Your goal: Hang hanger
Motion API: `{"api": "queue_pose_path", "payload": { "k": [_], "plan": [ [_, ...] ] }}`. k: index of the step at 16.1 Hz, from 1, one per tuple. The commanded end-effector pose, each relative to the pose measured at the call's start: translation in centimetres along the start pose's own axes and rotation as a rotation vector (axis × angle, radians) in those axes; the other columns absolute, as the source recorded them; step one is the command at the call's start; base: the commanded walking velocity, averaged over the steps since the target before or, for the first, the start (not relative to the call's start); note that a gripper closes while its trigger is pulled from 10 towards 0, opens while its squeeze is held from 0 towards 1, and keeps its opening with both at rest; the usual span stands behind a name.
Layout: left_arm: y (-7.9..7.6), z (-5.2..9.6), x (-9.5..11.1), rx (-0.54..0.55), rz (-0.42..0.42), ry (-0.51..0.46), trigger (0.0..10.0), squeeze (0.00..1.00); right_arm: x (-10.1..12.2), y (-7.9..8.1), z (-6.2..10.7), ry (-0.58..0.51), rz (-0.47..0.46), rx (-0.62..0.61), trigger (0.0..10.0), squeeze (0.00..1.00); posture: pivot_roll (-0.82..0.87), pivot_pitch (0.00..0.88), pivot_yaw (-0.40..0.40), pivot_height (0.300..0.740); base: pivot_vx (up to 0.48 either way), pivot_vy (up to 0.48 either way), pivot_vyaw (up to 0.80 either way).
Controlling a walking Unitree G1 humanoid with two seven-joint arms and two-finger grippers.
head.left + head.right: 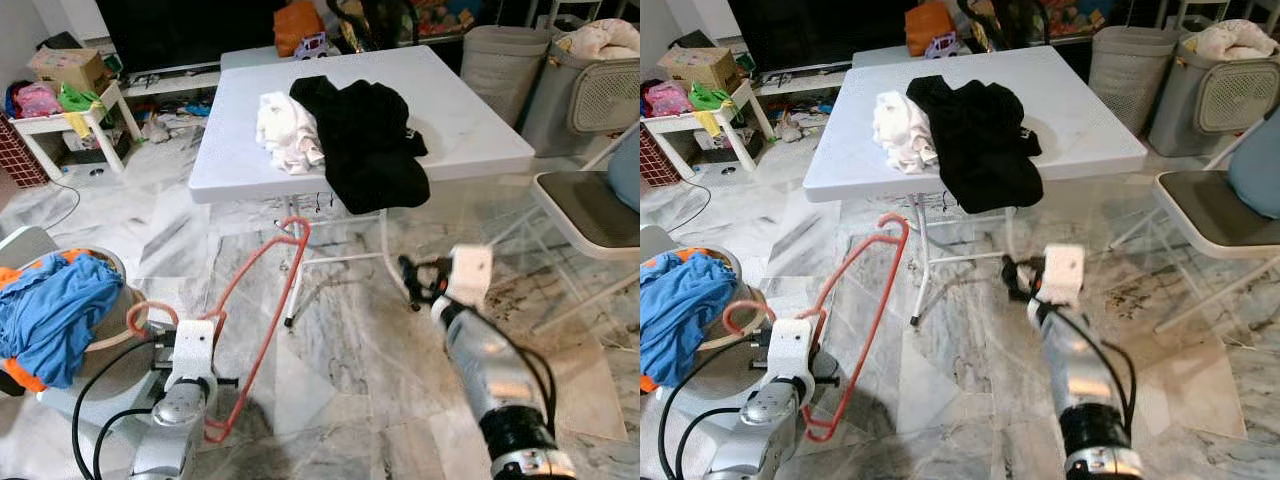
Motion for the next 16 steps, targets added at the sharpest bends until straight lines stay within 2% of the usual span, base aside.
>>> {"api": "queue_pose_path", "payload": {
  "k": [1,3,4,6,7,8,9,11,12,13,14,15,16],
  "plan": [
    [0.9,-0.5,-0.2,0.011,-0.059,0.041,10.0,0.00,-0.1,-0.4,0.0,-0.001,0.006,-0.022,10.0,0.00,-0.05,0.000,0.096,0.740,0.000,0.000,0.00],
    [1.4,-0.8,-1.1,-0.002,-0.110,0.107,10.0,0.00,-0.4,-0.6,0.0,0.005,0.012,-0.029,10.0,0.00,-0.06,0.000,0.103,0.740,0.000,0.000,0.00],
    [1.2,-0.9,-1.2,-0.041,-0.138,0.128,10.0,0.00,-0.1,-0.4,0.0,-0.012,0.037,0.002,10.0,0.00,-0.06,0.000,0.103,0.740,0.000,0.000,0.00],
    [0.8,-1.2,-0.6,-0.151,-0.255,0.129,10.0,0.00,1.4,0.9,0.2,-0.081,0.144,0.187,10.0,0.00,-0.07,0.000,0.106,0.740,0.000,0.000,0.00],
    [0.8,-1.3,-0.5,-0.176,-0.307,0.133,10.0,0.00,1.7,0.7,0.2,-0.087,0.167,0.220,10.0,0.00,-0.07,0.000,0.105,0.740,0.000,0.000,0.00],
    [1.0,-1.7,-0.1,-0.247,-0.481,0.146,10.0,0.00,3.3,-0.1,0.3,-0.114,0.284,0.329,10.0,0.00,-0.08,0.000,0.107,0.740,0.000,0.000,0.00],
    [1.1,-1.7,-0.1,-0.257,-0.514,0.150,10.0,0.00,3.6,-0.4,0.3,-0.115,0.311,0.349,10.0,0.00,-0.08,0.000,0.107,0.740,0.000,0.000,0.00],
    [1.2,-2.1,0.5,-0.302,-0.676,0.136,10.0,0.00,6.0,-1.3,0.8,-0.171,0.420,0.480,10.0,0.00,-0.08,0.000,0.108,0.740,0.000,0.000,0.00],
    [0.7,-2.2,0.6,-0.348,-0.752,0.147,10.0,0.00,7.4,-1.7,1.1,-0.182,0.526,0.567,10.0,0.00,-0.09,0.000,0.113,0.740,0.000,0.000,0.00],
    [0.2,-2.2,0.7,-0.365,-0.781,0.143,10.0,0.00,8.2,-1.8,1.4,-0.186,0.581,0.613,10.0,0.00,-0.09,0.000,0.113,0.740,0.000,0.000,0.00],
    [-0.1,-2.3,0.8,-0.384,-0.818,0.133,10.0,0.00,8.6,-1.7,1.5,-0.187,0.593,0.645,10.0,0.00,-0.09,0.000,0.113,0.740,0.000,0.000,0.00],
    [-1.2,-2.6,1.5,-0.390,-0.873,0.082,10.0,0.00,9.1,-1.0,2.0,-0.174,0.622,0.749,10.0,0.00,-0.09,0.000,0.117,0.740,0.000,0.000,0.00],
    [-2.1,-2.7,1.9,-0.405,-0.895,0.048,10.0,0.00,9.1,-0.6,2.3,-0.156,0.648,0.796,10.0,0.00,-0.09,0.000,0.117,0.740,0.000,0.000,0.00]
  ]
}}
Point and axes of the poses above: a point about 5 cm out from each wrist's last joint towards the gripper, its own z axis pointing back from the gripper into the wrist, its own x axis along the axis of the wrist's last joint, y = z × x, the point moved 4 cm from there along -z, pointing out of the wrist towards the gripper, and after that the axes turned 8 degrees about z, right-handed, at the moved point
